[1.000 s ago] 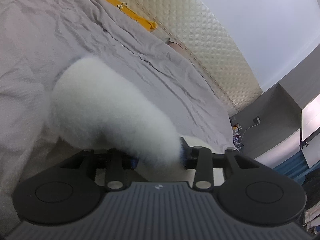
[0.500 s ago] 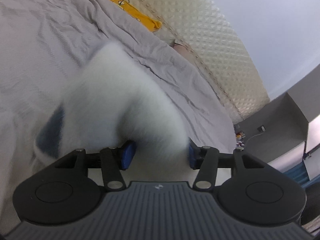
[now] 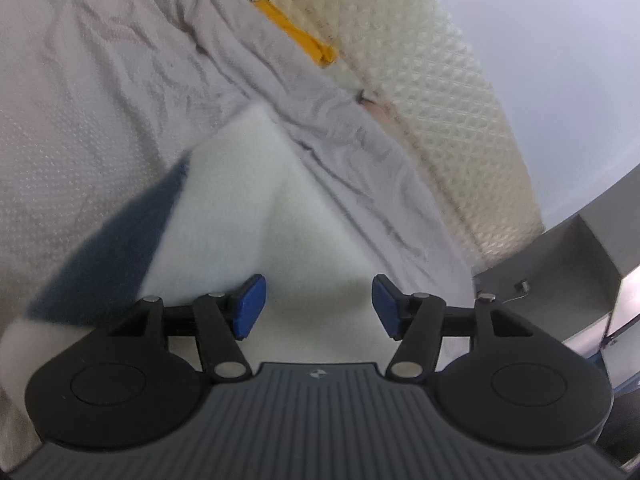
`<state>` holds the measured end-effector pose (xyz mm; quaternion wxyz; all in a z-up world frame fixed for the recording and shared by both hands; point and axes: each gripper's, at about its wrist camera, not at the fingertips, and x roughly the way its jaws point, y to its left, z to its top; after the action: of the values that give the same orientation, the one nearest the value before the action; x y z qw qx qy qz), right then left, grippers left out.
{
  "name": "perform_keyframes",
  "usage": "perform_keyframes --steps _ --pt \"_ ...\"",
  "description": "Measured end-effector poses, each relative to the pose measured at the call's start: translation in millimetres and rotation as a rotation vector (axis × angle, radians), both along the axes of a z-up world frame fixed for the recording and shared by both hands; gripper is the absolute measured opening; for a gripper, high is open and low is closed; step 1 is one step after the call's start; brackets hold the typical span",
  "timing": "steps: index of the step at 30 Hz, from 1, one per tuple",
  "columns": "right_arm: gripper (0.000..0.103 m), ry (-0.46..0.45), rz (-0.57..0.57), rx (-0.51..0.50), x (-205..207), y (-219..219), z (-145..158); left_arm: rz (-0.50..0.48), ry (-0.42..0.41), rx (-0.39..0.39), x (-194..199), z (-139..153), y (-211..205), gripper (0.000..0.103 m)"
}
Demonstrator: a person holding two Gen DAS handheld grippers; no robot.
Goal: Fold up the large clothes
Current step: 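Open both grippers and lift them above the folded sweater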
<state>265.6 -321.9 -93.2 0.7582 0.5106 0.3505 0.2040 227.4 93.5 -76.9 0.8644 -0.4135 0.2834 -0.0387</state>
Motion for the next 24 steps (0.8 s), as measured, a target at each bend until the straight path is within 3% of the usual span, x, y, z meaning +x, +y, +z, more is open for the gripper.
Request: perform_keyframes --steps 5,11,14,19,24 --pt "0.07 -0.011 0.005 0.02 18 0 -13 -0.015 0.036 0.03 19 -22 5 0.065" --pt "0.071 -0.035 0.022 0.017 13 -1 -8 -0.037 0.016 0.087 17 -15 -1 0.069" --pt "0.074 -0.073 0.05 -0.064 5 2 6 -0.053 0.011 0.132 6 -7 -10 0.069" --pt "0.074 -0.149 0.038 -0.206 -17 2 28 -0.104 0.0 0.292 -19 4 -36 0.07" --pt "0.074 -0.226 0.015 -0.439 -36 7 48 -0.17 -0.057 0.438 -37 15 -67 0.07"
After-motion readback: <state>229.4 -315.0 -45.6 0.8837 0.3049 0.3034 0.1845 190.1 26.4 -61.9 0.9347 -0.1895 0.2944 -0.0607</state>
